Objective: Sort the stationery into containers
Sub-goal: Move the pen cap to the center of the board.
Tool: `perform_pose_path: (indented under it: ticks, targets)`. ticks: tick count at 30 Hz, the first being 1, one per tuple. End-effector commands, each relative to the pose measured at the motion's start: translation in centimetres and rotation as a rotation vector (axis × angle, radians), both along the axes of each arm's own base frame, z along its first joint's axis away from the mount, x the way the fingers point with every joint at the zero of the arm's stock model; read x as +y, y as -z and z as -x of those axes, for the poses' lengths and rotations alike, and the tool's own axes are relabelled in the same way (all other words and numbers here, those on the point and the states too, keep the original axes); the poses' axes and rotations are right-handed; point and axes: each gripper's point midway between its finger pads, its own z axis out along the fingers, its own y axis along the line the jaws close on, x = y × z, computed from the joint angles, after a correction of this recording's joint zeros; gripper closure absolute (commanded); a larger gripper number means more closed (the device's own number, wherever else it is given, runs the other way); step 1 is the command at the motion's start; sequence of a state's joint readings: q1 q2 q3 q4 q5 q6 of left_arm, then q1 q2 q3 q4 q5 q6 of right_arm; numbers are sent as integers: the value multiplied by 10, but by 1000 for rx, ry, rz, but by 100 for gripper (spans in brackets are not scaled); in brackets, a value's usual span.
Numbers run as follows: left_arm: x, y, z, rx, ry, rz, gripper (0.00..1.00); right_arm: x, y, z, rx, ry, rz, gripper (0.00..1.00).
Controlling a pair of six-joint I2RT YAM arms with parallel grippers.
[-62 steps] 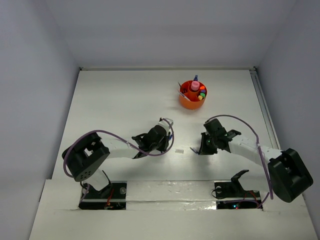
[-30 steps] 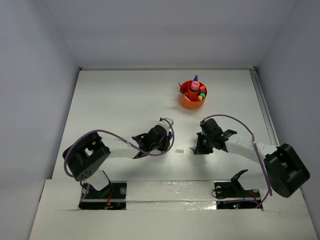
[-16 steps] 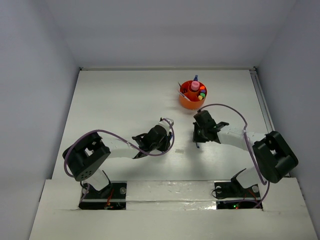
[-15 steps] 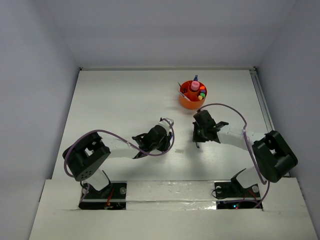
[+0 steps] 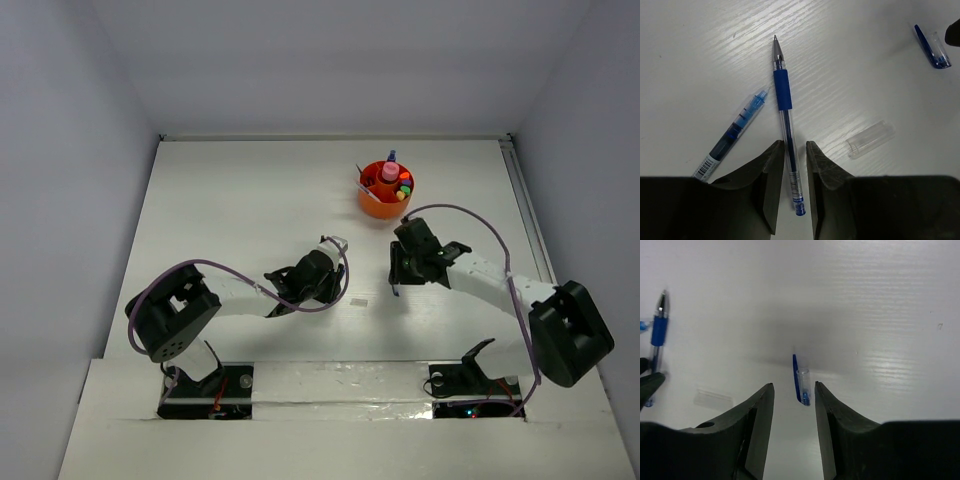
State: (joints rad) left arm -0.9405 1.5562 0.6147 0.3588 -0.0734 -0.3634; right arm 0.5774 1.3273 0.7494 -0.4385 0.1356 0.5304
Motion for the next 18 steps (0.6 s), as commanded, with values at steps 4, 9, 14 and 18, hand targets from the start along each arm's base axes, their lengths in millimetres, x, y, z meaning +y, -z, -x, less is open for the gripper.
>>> perform_pose_path:
  ticks: [4,9,14,18]
  targets:
    - [-1,-4,3,-3,17,22,78,3,19,10,86,-28,19,57]
    - [1,-3,5,-2,20,20,79,6,28,9,123,-35,31,78]
    - [-1,-5,4,-5,23,29,81,6,32,-1,110,17,42,91]
    - [-2,-4,5,-3,27,31,85,9,21,-28,11,170,-57,100]
